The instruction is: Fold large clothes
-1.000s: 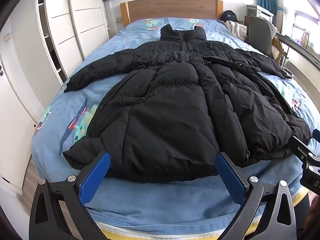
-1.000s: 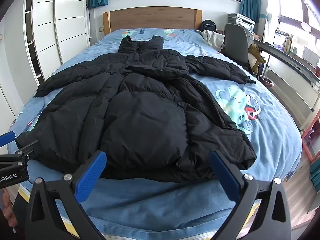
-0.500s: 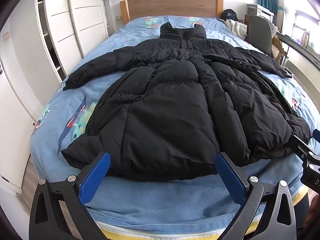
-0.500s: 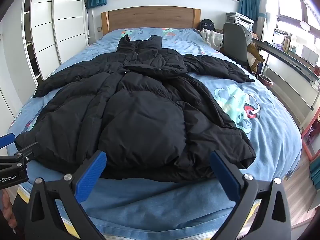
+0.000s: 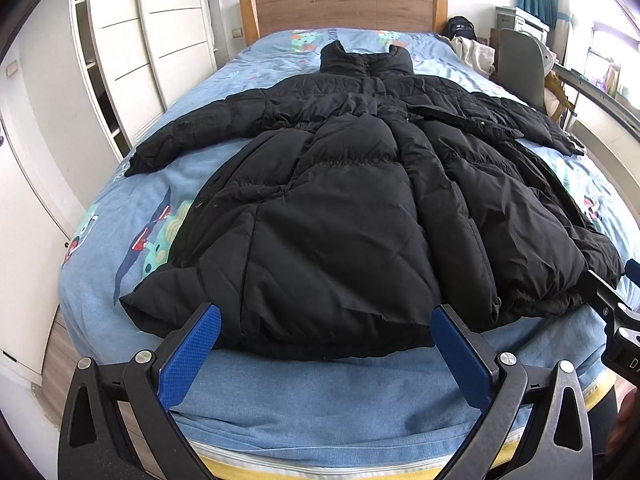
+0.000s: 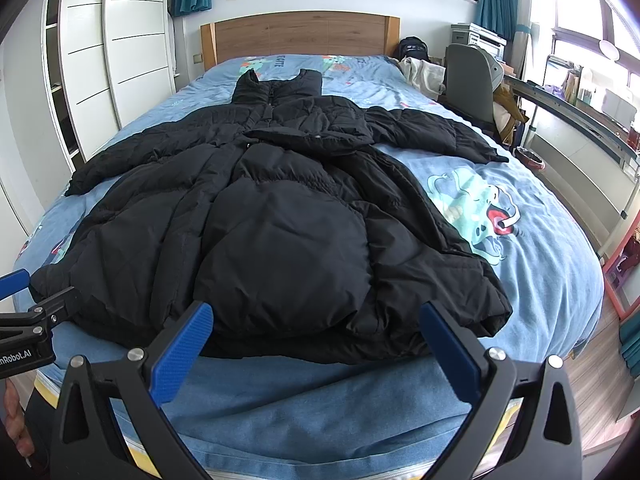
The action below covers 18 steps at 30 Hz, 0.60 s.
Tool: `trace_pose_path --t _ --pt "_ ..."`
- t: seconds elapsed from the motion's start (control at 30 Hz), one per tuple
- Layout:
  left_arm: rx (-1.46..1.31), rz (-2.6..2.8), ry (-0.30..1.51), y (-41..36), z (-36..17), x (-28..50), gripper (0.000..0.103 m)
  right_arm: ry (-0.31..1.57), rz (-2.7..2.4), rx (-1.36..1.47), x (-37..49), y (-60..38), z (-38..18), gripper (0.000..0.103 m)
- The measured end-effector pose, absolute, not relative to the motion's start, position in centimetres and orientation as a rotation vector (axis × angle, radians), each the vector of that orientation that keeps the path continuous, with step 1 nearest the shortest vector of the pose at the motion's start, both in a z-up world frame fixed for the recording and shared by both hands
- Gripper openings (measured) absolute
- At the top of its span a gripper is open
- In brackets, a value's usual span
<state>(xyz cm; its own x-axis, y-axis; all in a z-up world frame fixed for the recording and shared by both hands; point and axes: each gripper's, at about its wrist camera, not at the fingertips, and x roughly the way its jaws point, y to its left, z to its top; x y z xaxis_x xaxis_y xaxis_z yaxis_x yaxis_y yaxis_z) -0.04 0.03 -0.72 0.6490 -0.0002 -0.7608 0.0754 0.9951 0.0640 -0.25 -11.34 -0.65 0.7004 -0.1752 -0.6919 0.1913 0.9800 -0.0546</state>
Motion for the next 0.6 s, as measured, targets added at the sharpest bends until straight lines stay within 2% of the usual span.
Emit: trace_pose_path --t 0.6 --pt "0.090 -0.043 0.868 0.13 -0.94 -0.05 0.103 0.775 -0.207 0.025 -0.17 -11.43 -1.14 0.103"
